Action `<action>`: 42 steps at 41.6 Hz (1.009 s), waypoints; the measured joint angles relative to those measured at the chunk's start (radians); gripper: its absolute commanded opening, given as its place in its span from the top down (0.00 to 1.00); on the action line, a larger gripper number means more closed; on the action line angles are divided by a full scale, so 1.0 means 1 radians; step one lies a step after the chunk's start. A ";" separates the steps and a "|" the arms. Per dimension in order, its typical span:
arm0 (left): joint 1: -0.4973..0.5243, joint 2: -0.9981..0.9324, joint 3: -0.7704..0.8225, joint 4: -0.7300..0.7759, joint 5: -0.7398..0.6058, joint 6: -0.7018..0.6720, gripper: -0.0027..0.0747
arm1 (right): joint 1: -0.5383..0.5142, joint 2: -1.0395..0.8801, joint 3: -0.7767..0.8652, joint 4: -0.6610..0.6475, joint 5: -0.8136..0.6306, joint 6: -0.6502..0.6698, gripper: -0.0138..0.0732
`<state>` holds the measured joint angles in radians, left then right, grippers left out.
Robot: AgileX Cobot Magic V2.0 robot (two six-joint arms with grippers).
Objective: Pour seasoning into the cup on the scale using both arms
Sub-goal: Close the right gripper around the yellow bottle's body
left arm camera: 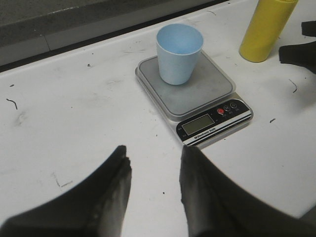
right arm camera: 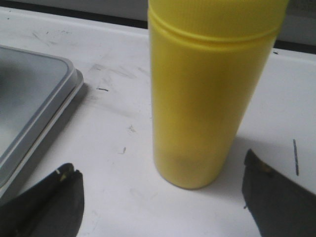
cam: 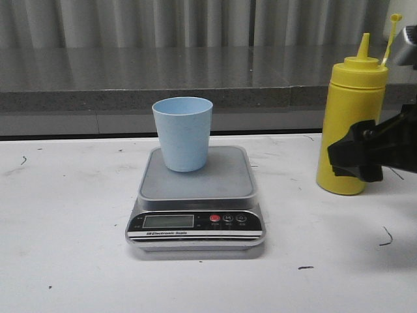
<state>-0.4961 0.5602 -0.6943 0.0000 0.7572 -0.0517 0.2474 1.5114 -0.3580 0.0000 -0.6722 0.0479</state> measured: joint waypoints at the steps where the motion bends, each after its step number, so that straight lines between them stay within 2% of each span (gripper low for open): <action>1: 0.000 0.000 0.000 0.000 0.000 0.000 0.65 | 0.000 0.029 0.000 0.000 -0.030 0.000 0.08; 6: 0.000 0.000 0.000 0.000 0.000 0.000 0.65 | 0.000 0.136 -0.017 0.031 -0.181 0.000 0.09; 10: 0.000 0.000 0.000 0.000 0.000 0.000 0.65 | -0.002 0.204 -0.053 0.044 -0.245 0.000 0.09; 25: 0.000 0.000 0.000 0.000 0.000 0.000 0.65 | -0.038 0.381 -0.213 0.064 -0.293 0.000 0.09; 27: 0.000 0.000 0.000 0.000 0.000 0.000 0.65 | -0.038 0.395 -0.227 0.066 -0.295 0.000 0.12; 36: 0.000 0.000 0.000 0.000 0.000 0.000 0.65 | -0.038 0.418 -0.248 0.068 -0.301 0.000 0.36; 42: 0.000 0.000 0.000 0.000 0.000 0.000 0.65 | -0.038 0.409 -0.250 0.068 -0.282 0.000 0.37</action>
<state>-0.4961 0.5602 -0.6943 0.0000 0.7572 -0.0517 0.2090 1.9207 -0.6084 0.0681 -0.9543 0.0479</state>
